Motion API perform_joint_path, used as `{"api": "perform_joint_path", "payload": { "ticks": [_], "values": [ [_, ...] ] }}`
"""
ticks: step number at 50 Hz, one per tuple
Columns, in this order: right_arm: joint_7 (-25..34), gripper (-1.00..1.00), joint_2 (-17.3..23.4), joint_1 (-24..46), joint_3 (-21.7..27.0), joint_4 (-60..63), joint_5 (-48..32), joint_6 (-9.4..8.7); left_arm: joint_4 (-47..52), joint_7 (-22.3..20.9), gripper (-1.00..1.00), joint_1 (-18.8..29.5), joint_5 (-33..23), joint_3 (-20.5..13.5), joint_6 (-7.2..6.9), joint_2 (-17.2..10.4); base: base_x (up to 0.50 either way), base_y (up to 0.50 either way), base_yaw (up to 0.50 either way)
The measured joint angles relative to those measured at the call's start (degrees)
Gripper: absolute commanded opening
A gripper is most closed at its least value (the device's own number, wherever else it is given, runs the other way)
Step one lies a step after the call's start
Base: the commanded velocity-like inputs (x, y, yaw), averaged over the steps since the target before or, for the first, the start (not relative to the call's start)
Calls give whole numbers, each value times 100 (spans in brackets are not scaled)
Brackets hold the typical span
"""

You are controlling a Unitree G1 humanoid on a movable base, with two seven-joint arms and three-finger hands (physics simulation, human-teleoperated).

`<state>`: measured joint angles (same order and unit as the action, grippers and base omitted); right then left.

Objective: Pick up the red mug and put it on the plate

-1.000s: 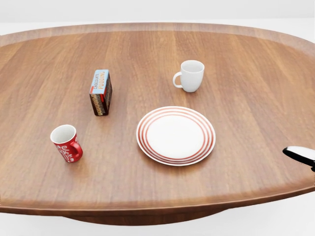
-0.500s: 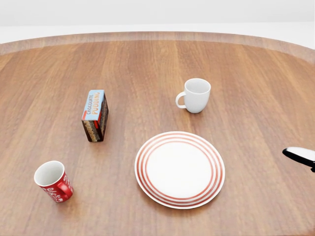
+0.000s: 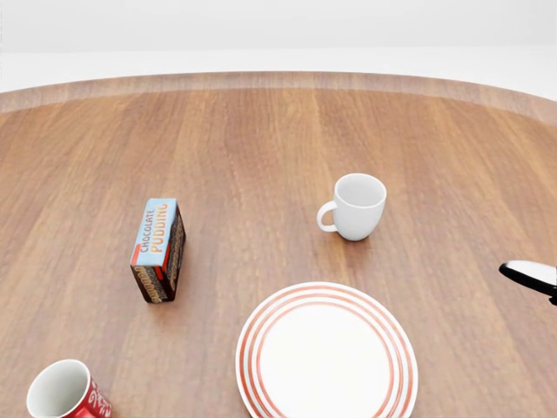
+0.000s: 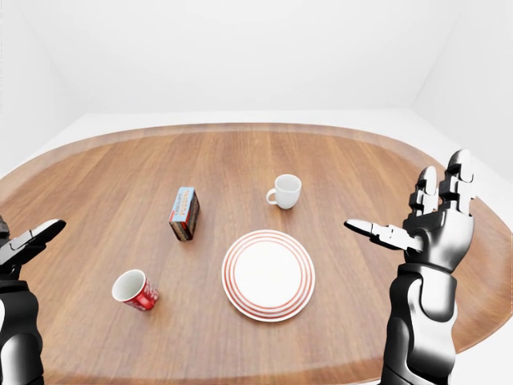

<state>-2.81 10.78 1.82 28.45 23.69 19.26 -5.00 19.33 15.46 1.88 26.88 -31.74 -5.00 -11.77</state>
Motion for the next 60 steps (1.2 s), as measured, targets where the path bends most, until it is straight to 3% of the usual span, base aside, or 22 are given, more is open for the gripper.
{"api": "perform_joint_path", "payload": {
  "ticks": [12,51,60],
  "values": [
    [13,100,-7,-23,-4,-12,1,0,-20,4,100,-4,-12,6,0,-2,12,2,0],
    [53,100,-30,-52,-21,-14,-73,0,-24,2,100,-18,-19,14,0,5,16,50,0],
    [137,100,-69,-59,-132,-57,-102,0,-16,5,100,-19,-25,14,0,5,7,12,0]
  ]
}}
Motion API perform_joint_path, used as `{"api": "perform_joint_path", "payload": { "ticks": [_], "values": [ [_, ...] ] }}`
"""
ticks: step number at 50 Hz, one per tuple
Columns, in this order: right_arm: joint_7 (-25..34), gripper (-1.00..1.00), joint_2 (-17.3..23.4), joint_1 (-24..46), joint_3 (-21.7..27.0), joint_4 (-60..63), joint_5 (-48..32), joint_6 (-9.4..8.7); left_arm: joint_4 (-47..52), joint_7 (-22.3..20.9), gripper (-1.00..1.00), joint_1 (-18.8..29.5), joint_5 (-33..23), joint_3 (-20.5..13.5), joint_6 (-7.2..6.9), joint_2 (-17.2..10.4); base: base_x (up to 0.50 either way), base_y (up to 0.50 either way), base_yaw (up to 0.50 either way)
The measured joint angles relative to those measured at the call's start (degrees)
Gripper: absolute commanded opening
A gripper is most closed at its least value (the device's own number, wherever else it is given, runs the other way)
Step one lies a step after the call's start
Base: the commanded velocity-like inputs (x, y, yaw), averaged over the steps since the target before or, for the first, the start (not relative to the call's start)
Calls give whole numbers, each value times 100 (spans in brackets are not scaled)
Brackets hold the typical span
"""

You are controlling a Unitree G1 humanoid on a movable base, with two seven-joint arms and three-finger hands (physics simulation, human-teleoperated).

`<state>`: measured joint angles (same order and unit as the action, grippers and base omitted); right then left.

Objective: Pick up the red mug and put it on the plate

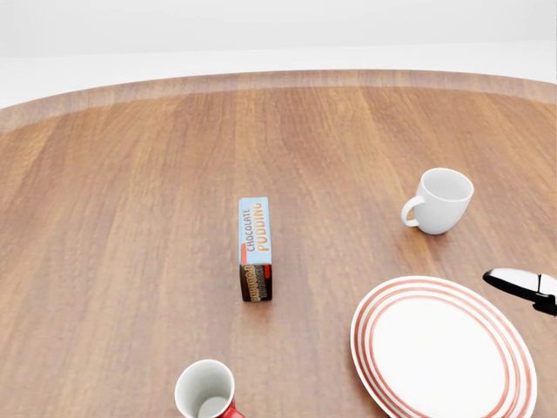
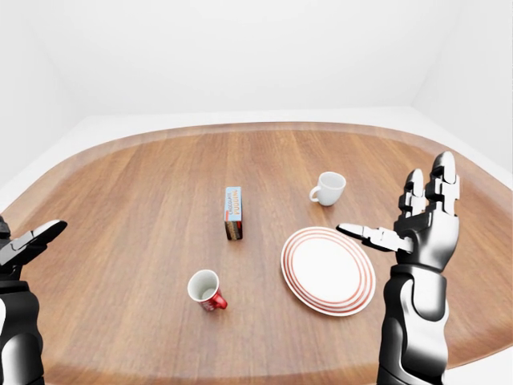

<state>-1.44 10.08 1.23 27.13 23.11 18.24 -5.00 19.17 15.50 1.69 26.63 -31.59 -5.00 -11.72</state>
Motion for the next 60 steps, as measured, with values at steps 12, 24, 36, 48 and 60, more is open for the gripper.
{"api": "perform_joint_path", "payload": {
  "ticks": [12,24,36,48,60],
  "values": [
    [410,100,-245,-36,-835,129,-528,0,53,10,100,1,-26,16,0,10,0,0,0],
    [844,100,-715,-104,-2443,-122,-1668,0,91,9,100,3,-57,27,0,22,0,0,0],
    [1165,100,-1061,-218,-3797,-1109,-2698,0,74,-3,100,9,-81,39,0,26,0,0,0],
    [1318,100,-1246,-300,-4393,-2057,-3312,104,92,3,100,10,-86,47,0,30,0,0,0],
    [1240,100,-1388,-221,-4511,-2994,-3669,331,101,1,100,5,-84,46,0,35,0,0,0]
  ]
}}
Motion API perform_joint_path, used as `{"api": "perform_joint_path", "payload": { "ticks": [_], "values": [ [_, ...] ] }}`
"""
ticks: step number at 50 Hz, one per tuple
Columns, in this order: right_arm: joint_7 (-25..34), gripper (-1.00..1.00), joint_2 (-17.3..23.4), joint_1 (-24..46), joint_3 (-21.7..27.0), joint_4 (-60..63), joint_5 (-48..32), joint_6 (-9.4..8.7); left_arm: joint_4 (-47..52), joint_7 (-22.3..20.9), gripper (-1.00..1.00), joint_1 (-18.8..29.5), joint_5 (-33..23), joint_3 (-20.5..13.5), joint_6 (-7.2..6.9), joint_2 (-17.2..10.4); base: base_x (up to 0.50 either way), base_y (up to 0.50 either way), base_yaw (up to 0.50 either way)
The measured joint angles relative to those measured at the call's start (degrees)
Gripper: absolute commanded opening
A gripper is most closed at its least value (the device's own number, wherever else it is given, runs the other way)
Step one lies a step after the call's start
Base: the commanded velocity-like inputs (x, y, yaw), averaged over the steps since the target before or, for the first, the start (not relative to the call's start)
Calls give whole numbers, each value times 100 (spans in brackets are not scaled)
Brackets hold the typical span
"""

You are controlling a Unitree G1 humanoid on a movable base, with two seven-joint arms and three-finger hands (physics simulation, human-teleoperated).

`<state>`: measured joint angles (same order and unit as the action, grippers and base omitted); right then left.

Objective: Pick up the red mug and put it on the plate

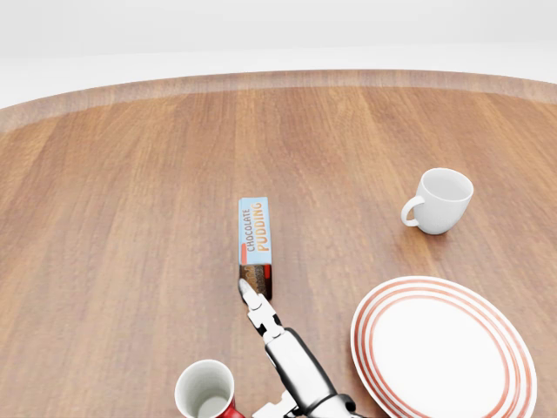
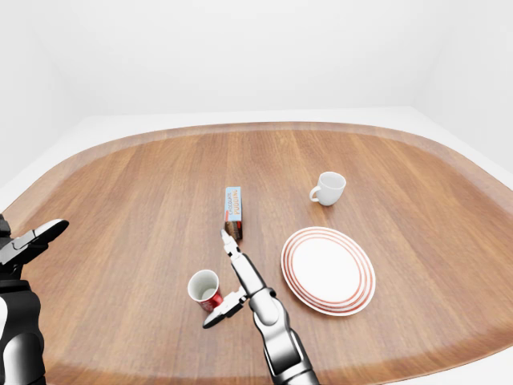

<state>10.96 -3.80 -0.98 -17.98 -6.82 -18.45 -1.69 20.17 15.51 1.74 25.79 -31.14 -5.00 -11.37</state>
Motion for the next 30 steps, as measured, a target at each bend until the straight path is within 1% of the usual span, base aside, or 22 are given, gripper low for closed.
{"api": "perform_joint_path", "payload": {
  "ticks": [11,24,30],
  "values": [
    [-61,100,-107,116,21,-642,-221,188,-15,-8,100,-3,-8,6,0,6,0,0,0],
    [-131,100,-240,297,24,-1286,-481,330,-39,-16,100,-5,-11,9,0,6,0,0,0],
    [-142,100,-318,463,90,-1727,-548,449,-33,-15,100,-8,-13,11,0,9,0,0,0]
  ]
}}
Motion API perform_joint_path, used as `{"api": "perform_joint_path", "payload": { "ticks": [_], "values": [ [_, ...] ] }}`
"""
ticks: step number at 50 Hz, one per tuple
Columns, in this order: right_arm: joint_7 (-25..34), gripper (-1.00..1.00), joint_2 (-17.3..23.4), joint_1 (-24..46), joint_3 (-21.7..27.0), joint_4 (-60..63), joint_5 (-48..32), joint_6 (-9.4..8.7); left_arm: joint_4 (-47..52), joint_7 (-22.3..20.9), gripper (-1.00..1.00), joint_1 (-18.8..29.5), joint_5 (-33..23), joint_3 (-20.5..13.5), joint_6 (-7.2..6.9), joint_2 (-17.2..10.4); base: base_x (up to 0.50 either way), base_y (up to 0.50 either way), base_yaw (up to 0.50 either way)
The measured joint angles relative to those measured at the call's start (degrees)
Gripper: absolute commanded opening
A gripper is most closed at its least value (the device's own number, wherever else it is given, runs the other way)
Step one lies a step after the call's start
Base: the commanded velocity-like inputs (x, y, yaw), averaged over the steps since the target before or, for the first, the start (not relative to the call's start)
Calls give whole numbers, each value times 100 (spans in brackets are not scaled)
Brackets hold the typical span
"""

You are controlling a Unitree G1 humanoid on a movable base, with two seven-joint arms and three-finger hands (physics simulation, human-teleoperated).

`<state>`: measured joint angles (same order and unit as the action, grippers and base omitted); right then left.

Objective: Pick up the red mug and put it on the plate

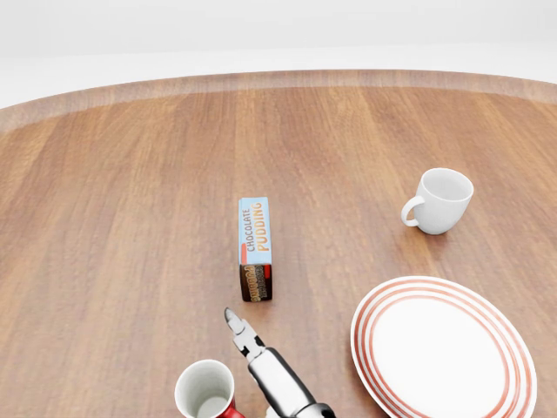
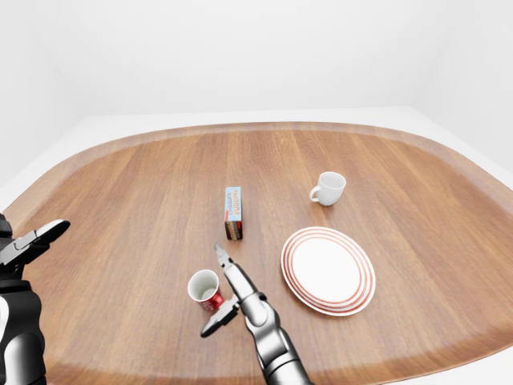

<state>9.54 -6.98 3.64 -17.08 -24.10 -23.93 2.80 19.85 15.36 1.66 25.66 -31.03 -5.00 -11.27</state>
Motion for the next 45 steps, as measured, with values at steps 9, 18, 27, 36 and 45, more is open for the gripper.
{"api": "perform_joint_path", "payload": {
  "ticks": [9,18,27,36,45],
  "values": [
    [-15,100,-99,221,103,-574,-78,141,3,5,100,3,-2,3,0,1,0,0,0],
    [-18,100,-172,431,211,-1028,-123,220,-11,4,100,8,-3,6,0,-1,0,0,0],
    [-38,100,-216,623,310,-1406,-136,220,-4,7,100,6,3,5,0,-4,0,0,0],
    [-62,100,-243,774,400,-1719,-128,220,30,12,100,-1,6,-1,0,0,0,0,0],
    [-80,100,-261,943,490,-2003,-109,220,33,12,100,-1,-1,5,0,7,0,0,0]
  ]
}}
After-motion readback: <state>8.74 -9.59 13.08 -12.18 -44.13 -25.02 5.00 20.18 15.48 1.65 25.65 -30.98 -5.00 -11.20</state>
